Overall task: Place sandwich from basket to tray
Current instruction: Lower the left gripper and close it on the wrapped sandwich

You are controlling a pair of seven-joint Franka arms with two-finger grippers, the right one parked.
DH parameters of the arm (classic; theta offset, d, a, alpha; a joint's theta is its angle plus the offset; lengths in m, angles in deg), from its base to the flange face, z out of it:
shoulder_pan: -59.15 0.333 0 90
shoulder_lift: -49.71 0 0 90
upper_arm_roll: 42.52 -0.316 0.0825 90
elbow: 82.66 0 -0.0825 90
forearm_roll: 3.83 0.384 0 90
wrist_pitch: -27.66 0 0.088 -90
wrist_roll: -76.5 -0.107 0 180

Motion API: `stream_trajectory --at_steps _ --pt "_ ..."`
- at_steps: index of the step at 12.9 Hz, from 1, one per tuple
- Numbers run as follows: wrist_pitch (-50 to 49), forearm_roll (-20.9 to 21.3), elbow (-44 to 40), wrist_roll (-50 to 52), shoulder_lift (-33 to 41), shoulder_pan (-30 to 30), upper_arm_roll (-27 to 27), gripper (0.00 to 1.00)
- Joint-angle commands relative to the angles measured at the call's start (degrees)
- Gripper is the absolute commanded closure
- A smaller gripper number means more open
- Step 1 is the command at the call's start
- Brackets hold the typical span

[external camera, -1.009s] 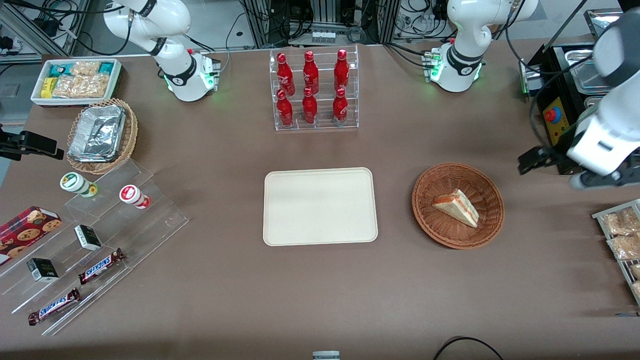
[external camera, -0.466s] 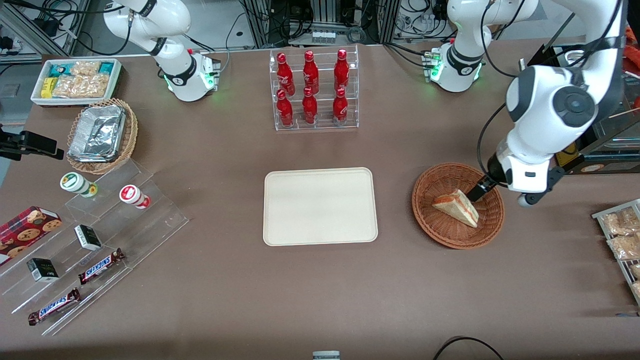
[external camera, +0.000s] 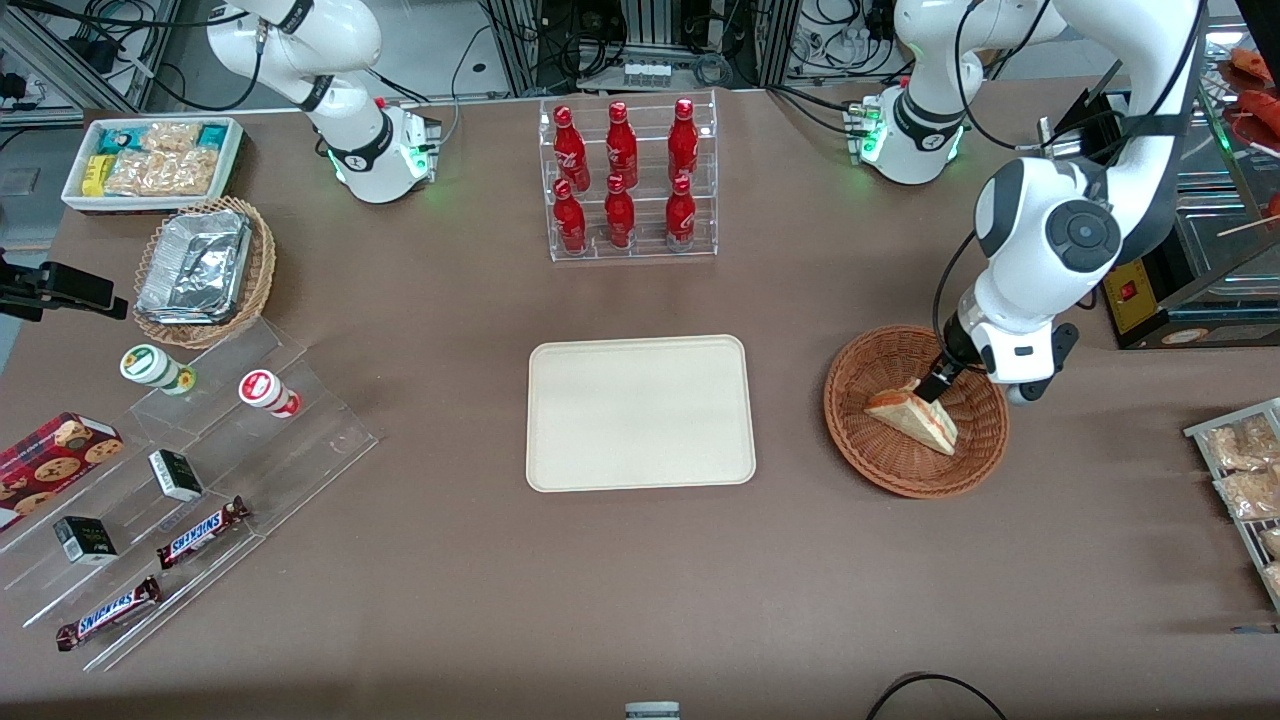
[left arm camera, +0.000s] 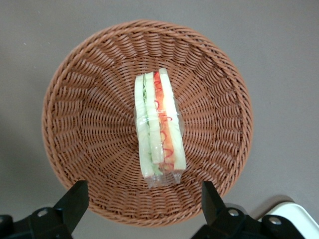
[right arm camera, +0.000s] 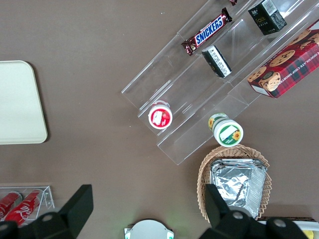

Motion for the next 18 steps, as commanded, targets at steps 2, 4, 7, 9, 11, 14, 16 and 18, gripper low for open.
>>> stream_trajectory --at_steps 2,4,7,9,11,14,16,18 --pt "6.58 -0.05 0.17 1.63 -4.83 -0.42 -0.11 0.0" --pt "9.57 -0.05 0.17 1.63 -7.11 -0.42 -0.11 0.0" --pt "12.22 -0.14 -0.01 1.63 -9.49 -0.33 -0.2 0.0" --pt "13.45 -0.23 -0.27 1.8 -10.02 0.1 -0.46 0.14" --pt "13.45 -0.23 -0.19 3.73 -10.11 0.11 -0.47 0.76" --pt "13.01 -0.14 0.08 3.3 -10.46 -0.07 -0.55 1.0" --pt "11.88 -0.14 -0.01 3.56 -9.68 -0.42 -0.64 1.0" --pt "4.01 0.12 -1.23 2.95 -4.51 -0.42 -0.38 1.0"
